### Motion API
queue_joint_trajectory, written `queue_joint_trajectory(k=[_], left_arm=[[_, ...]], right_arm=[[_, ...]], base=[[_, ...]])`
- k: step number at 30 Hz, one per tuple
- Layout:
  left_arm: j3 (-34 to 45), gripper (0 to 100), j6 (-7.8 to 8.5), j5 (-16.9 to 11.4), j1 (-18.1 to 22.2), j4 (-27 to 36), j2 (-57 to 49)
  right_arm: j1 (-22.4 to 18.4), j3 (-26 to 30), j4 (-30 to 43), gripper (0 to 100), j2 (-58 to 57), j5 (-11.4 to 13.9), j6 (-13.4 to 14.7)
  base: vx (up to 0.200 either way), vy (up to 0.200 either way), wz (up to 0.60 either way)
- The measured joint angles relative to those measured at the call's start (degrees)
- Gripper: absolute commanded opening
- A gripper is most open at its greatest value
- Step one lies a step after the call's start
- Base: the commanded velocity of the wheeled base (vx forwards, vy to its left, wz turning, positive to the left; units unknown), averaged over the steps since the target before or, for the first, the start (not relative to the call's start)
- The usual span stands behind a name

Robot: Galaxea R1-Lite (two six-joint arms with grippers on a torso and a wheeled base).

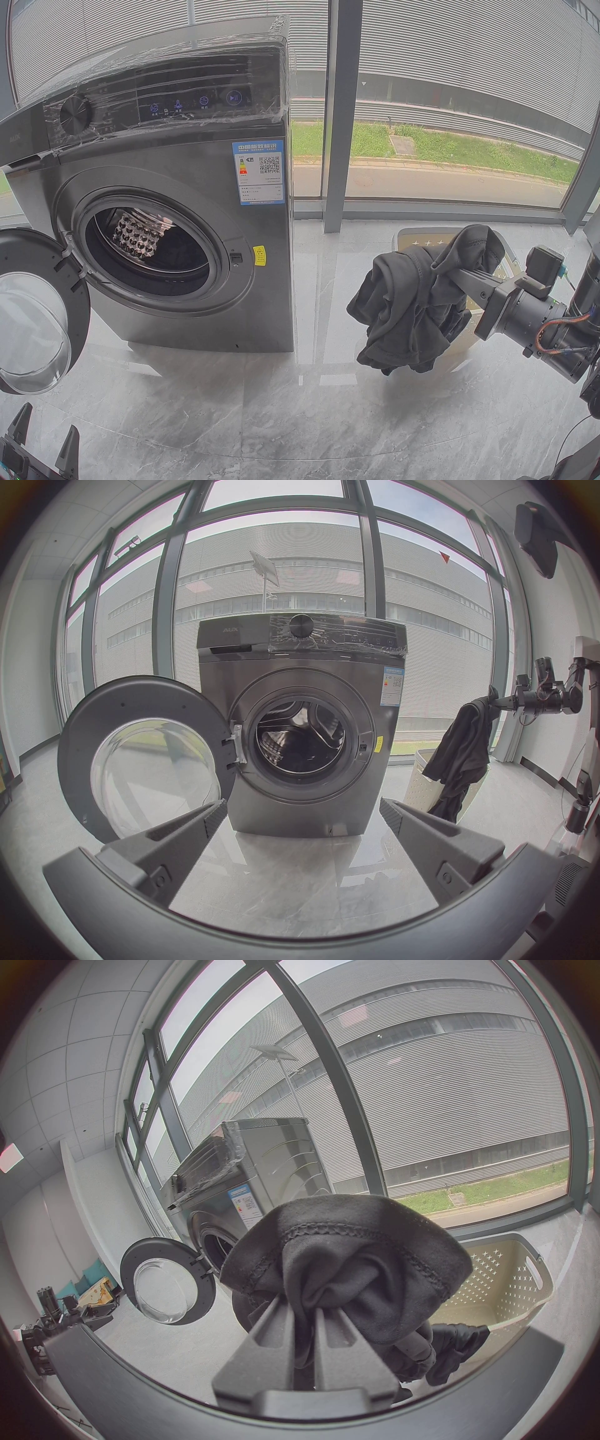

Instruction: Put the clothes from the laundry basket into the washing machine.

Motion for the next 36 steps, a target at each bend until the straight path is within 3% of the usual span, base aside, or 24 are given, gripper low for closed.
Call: queue_joint_trajectory(k=[22,36], left_arm=[[0.00,100,-0.02,0.00,0.02,0.01,0.00],[0.00,100,0.04,0.02,0.02,0.00,0.00]], right_arm=[[0.00,0.44,0.00,0,0.00,0.00,-0.07],[0.13,0.45,0.05,0,0.02,0.16,-0.11]], base=[[0.000,0.191,0.00],[-0.043,0.000,0.00]])
